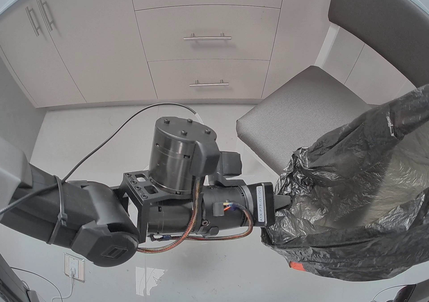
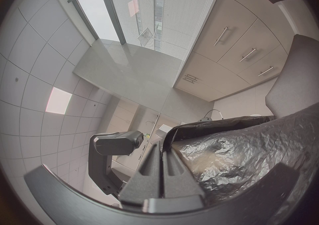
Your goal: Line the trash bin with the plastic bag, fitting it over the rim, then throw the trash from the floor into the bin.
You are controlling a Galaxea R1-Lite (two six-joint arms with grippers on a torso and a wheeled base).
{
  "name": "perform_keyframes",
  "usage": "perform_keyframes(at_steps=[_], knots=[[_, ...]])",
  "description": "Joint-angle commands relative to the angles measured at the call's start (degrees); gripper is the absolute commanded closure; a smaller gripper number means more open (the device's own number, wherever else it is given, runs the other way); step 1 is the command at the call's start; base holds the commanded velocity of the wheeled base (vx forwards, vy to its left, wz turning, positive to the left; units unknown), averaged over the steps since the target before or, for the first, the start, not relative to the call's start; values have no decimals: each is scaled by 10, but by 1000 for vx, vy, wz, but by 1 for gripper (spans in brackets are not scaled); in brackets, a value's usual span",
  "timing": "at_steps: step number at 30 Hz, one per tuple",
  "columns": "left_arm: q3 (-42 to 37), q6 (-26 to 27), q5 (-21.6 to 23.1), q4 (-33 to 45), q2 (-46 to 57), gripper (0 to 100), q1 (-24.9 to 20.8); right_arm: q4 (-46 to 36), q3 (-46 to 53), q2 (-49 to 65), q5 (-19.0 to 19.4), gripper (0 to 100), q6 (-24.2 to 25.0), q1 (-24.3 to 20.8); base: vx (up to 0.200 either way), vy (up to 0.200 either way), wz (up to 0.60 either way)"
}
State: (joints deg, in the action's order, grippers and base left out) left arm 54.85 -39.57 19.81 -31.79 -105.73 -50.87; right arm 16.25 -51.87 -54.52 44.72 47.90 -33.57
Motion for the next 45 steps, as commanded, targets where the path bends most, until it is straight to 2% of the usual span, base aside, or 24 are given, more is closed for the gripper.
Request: perform_keyframes(at_steps=[1, 9, 15, 21, 30, 34, 38, 45], knots=[[0, -1, 0, 0, -1, 100, 0, 0, 0, -2, 0, 100, 0, 0, 0, 0, 0], [-11, 0, -4, 0, 11, 100, 6, -1, 5, -8, -2, 100, -3, 4, 0, 0, 0], [-32, 0, -5, 1, 65, 100, 13, 1, 0, -28, -7, 100, -8, 10, 0, 0, 0], [-55, 5, -5, 4, 130, 100, 33, 1, 2, -38, -8, 100, -35, 29, 0, 0, 0], [-102, 5, 3, 20, 244, 100, 101, 1, 1, -53, -8, 100, -36, 31, 0, 0, 0], [-127, 2, 5, 44, 295, 100, 152, 4, -7, -87, -9, 100, -40, 26, 0, 0, 0], [-157, -2, 6, 46, 334, 100, 174, 6, -12, -123, -9, 100, -65, 25, 0, 0, 0], [-195, -3, 6, 47, 392, 100, 199, 7, -23, -147, -8, 100, -67, 5, 0, 0, 0]])
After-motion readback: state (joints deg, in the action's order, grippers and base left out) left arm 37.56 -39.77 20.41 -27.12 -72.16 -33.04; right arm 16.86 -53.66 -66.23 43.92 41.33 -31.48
